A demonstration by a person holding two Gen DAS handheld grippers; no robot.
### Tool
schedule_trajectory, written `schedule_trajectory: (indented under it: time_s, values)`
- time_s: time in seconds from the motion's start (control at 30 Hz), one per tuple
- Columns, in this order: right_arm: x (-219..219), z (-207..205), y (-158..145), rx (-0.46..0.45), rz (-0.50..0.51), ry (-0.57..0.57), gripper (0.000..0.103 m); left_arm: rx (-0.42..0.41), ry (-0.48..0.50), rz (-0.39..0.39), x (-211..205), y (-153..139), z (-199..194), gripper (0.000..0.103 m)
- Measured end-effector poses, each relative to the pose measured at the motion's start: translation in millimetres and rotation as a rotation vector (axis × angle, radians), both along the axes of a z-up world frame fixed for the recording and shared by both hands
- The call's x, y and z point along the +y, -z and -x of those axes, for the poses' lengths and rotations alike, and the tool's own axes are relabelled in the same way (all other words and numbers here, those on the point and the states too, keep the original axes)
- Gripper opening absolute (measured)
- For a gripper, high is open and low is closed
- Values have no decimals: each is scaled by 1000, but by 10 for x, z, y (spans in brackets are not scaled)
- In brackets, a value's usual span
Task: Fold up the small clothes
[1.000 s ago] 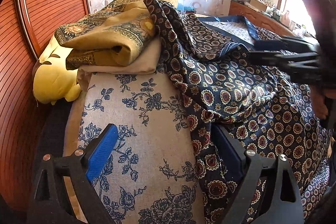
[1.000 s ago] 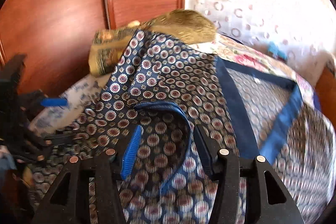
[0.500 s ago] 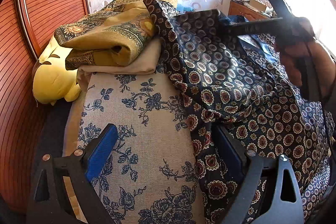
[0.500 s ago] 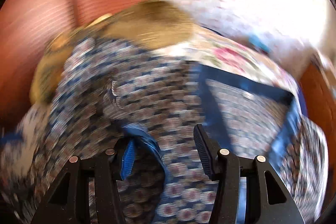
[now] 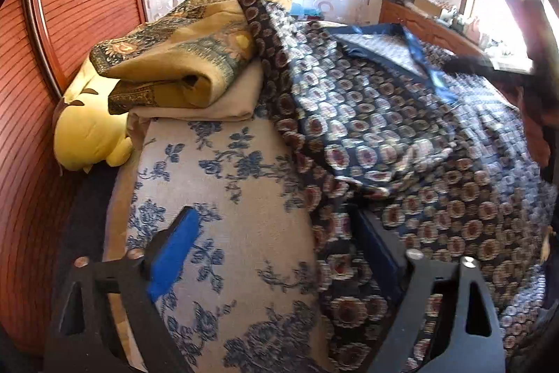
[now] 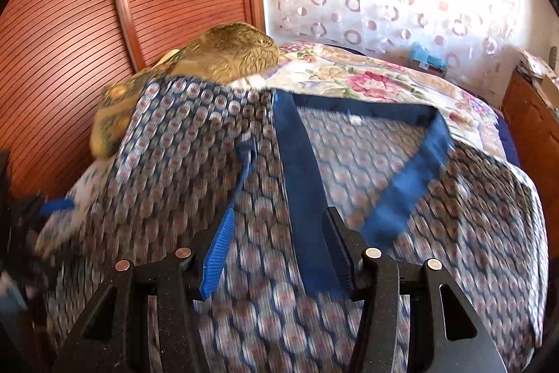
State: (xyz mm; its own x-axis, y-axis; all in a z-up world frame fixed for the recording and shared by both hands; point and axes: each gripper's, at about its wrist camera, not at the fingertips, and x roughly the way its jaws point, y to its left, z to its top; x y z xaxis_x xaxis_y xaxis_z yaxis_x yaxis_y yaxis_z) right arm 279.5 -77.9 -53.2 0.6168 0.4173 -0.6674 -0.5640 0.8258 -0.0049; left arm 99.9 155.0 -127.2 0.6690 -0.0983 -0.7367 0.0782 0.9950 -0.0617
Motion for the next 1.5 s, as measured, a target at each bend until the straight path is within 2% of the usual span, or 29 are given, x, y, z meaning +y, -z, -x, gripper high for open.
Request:
schedule_trajectory:
  time_s: [0.1, 0.17, 0.2, 0.27, 0.33, 0.5, 0.53, 0.57, 0.6, 0.63, 0.7, 0.83, 0.93, 1.0, 1.1, 1.13, 1.17, 1.2, 1.27, 1.33, 1.5]
  values:
    - [-377, 335, 42, -13, 11, -1, 55, -48, 22, 32, -72, -162, 63, 75]
    - [-630, 512, 44, -8, 12, 14, 55, -69, 42, 52, -140, -253, 69, 65]
    - [-766, 587, 51, -7, 13, 30, 55, -67, 46, 54, -171, -274, 49, 64]
    - [-946, 658, 90, -17, 26, 62, 55, -54, 47, 39, -255, -282, -39, 51]
    - [-1078, 721, 119, -16, 39, 96, 55, -26, 42, 35, -293, -230, -136, 44]
    - [-1281, 888, 223, 20, 51, 139, 55, 27, 2, 39, -264, -97, -297, 43]
    - [-1310, 920, 251, 23, 57, 143, 55, 35, -3, 42, -252, -80, -319, 40]
    - [-1323, 939, 264, 31, 66, 147, 56, 39, -5, 41, -256, -64, -314, 29]
    - [-1337, 980, 258, 17, 71, 146, 57, 45, -10, 31, -250, -53, -319, 22]
    - [-1285, 959, 283, 16, 75, 149, 57, 42, -11, 21, -243, -55, -312, 6]
    - [-1289, 960, 254, 14, 70, 151, 57, 34, -6, 35, -201, -84, -278, 5]
    - [-1326, 926, 260, 16, 51, 154, 57, -12, -83, 58, 75, -208, -152, 4]
    - [-1341, 898, 256, 21, 27, 158, 57, -7, -117, 34, 243, -234, -122, 4]
    - [-1340, 882, 272, 22, 25, 159, 57, -9, -118, 57, 303, -262, -110, 4]
    - [-1341, 889, 270, 20, 29, 160, 57, -39, -88, 60, 260, -360, -79, 6]
    - [-1348, 896, 269, 20, 27, 160, 57, -48, -80, 50, 231, -380, -75, 15]
    - [-1349, 901, 272, 21, 26, 161, 57, -60, -64, 38, 180, -417, -73, 30]
    - [-1353, 908, 272, 21, 25, 161, 57, -74, -51, 30, 131, -452, -61, 36]
    - [-1341, 893, 272, 21, 25, 161, 57, -99, -20, 33, 11, -525, -57, 67]
    - [-1336, 899, 269, 20, 28, 162, 57, -101, -3, 37, -75, -569, -78, 86]
    - [-1341, 897, 268, 22, 24, 160, 57, -109, 83, 38, -467, -634, -229, 86]
